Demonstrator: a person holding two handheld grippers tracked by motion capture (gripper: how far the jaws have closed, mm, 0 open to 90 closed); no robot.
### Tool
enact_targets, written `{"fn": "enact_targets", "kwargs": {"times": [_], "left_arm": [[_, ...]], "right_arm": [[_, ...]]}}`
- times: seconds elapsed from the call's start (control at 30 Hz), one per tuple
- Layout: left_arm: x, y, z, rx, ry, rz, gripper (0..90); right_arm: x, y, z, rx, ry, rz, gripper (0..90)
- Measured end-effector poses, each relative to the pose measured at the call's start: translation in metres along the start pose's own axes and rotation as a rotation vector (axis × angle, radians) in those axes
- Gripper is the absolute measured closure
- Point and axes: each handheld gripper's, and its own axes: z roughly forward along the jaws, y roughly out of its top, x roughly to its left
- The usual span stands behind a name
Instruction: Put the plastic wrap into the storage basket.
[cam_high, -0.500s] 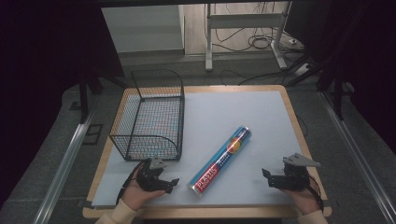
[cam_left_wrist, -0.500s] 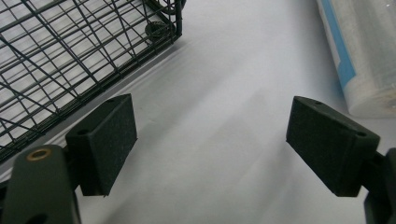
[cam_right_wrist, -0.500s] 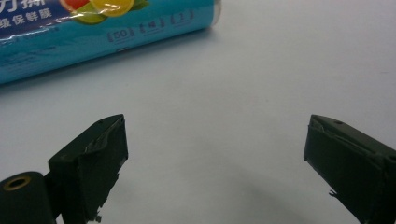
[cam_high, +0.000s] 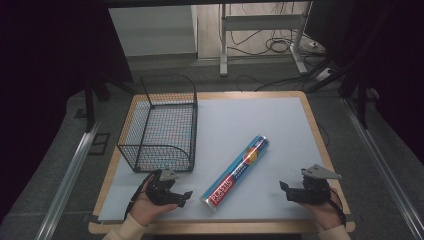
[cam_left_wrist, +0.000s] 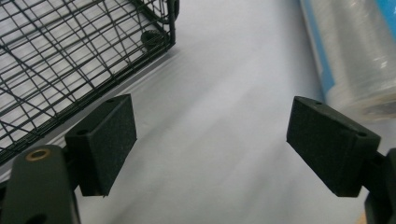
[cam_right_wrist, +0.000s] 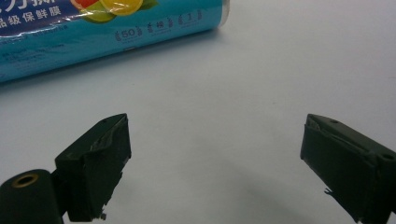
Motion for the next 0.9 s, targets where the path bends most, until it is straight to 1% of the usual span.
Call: {"fn": "enact_targets", "kwargs": {"times": [0.03,0.07,0.13,0.2,0.3,0.4,0.67,0.73,0.9], "left_arm": [[-0.002,0.001,-0.001,-0.002,-0.009,-0.010,16.1],[-0.004,0.003,-0.004,-0.007,-0.018,-0.010,16.1],[-0.007,0.008,-0.008,-0.017,-0.021,-0.006,16.1],[-0.010,0.012,-0.012,-0.023,-0.025,-0.003,16.1],[-0.011,0.015,-0.015,-0.033,-0.027,-0.003,16.2],[-0.010,0.018,-0.020,-0.041,-0.026,-0.014,16.3],[-0.009,0.021,-0.023,-0.029,-0.037,-0.021,16.4],[-0.010,0.022,-0.022,-0.012,-0.048,-0.014,16.3],[-0.012,0.026,-0.023,-0.007,-0.051,-0.007,16.4]], "right_arm": [[0.000,0.000,0.000,0.000,0.002,0.000,8.6],[0.000,0.000,0.000,0.001,0.005,0.000,8.7],[0.001,0.000,0.000,0.001,0.026,-0.005,8.8],[0.003,0.000,0.001,0.002,0.030,-0.016,8.9],[0.003,0.000,0.002,0.009,0.033,-0.026,9.2],[0.001,-0.001,0.001,0.013,0.042,-0.023,9.8],[0.001,0.000,0.000,0.008,0.043,-0.022,9.9],[0.001,-0.001,0.001,0.014,0.046,-0.024,10.3],[0.001,-0.001,0.002,0.023,0.050,-0.027,10.6]]}}
